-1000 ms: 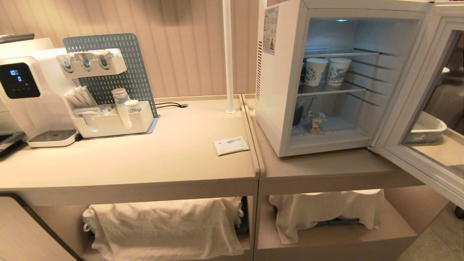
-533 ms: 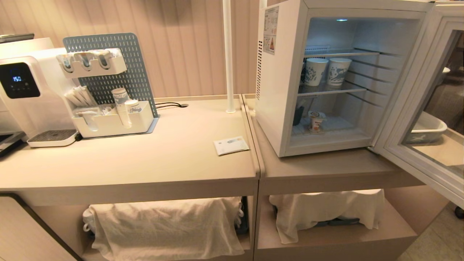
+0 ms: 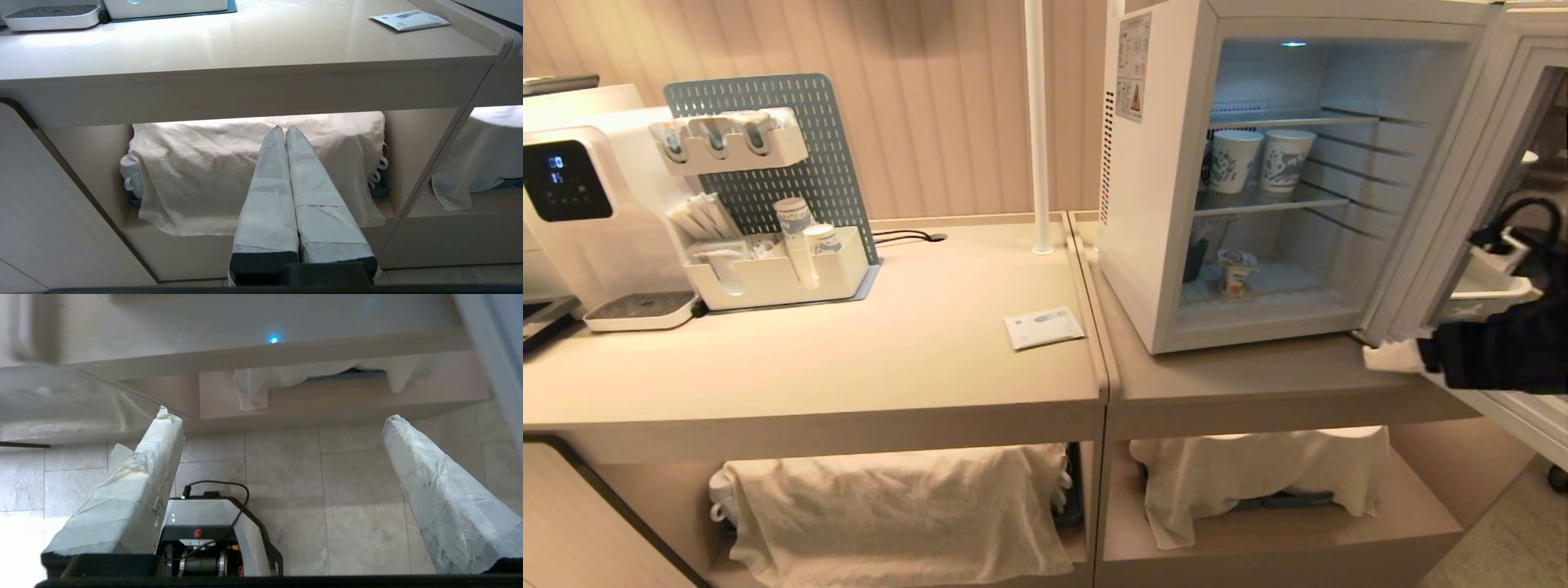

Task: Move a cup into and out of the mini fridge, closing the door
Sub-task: Take the yoghurt out of the freezer

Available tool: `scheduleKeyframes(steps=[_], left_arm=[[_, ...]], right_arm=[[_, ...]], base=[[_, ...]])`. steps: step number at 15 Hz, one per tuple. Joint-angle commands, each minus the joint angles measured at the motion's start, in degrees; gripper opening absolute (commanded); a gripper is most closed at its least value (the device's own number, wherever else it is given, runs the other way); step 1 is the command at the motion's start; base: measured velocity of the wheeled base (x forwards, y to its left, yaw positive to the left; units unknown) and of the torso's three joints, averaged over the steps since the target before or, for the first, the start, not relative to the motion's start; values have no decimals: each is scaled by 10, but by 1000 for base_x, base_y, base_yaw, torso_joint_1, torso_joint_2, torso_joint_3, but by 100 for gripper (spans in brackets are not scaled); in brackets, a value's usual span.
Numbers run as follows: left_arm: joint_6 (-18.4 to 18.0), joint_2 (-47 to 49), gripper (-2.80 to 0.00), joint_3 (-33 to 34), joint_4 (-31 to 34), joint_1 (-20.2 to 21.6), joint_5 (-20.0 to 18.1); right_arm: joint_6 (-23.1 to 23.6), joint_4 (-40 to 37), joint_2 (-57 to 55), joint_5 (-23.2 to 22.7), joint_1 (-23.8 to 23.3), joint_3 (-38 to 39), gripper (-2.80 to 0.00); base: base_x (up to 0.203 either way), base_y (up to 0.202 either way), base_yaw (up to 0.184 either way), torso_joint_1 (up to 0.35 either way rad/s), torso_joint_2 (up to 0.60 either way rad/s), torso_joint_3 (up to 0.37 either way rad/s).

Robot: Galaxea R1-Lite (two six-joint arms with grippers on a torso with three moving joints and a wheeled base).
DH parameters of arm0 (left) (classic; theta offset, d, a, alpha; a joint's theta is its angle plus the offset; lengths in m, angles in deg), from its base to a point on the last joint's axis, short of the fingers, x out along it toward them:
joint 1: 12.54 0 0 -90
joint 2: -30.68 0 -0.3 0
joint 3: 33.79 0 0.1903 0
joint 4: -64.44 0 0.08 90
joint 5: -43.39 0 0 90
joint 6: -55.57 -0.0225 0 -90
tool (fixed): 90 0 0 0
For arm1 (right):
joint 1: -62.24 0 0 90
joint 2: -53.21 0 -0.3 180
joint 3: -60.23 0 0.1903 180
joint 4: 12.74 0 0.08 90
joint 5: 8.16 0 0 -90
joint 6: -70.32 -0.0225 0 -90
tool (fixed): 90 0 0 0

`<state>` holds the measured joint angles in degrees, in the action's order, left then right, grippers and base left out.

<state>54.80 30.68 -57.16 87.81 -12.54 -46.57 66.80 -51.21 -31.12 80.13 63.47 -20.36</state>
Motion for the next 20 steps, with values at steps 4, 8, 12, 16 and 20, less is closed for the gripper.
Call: scheduleKeyframes(steps=[4, 8, 12, 16, 20], left_arm=[[0, 0, -280, 0, 0, 0, 0], [0, 0, -280, 0, 0, 0, 0], [0, 0, -280, 0, 0, 0, 0], [0, 0, -280, 0, 0, 0, 0], [0, 0, -280, 0, 0, 0, 0]], right_arm=[[-2, 47, -224, 2, -2, -65, 0], [-59, 194, -312, -2, 2, -139, 0], [-65, 288, -341, -3, 4, -177, 0], [-63, 300, -334, -7, 6, -163, 0], [-60, 300, -331, -8, 9, -157, -280]], base=[[0, 0, 0, 0, 0, 0], [0, 0, 0, 0, 0, 0], [0, 0, 0, 0, 0, 0], [0, 0, 0, 0, 0, 0], [0, 0, 0, 0, 0, 0]])
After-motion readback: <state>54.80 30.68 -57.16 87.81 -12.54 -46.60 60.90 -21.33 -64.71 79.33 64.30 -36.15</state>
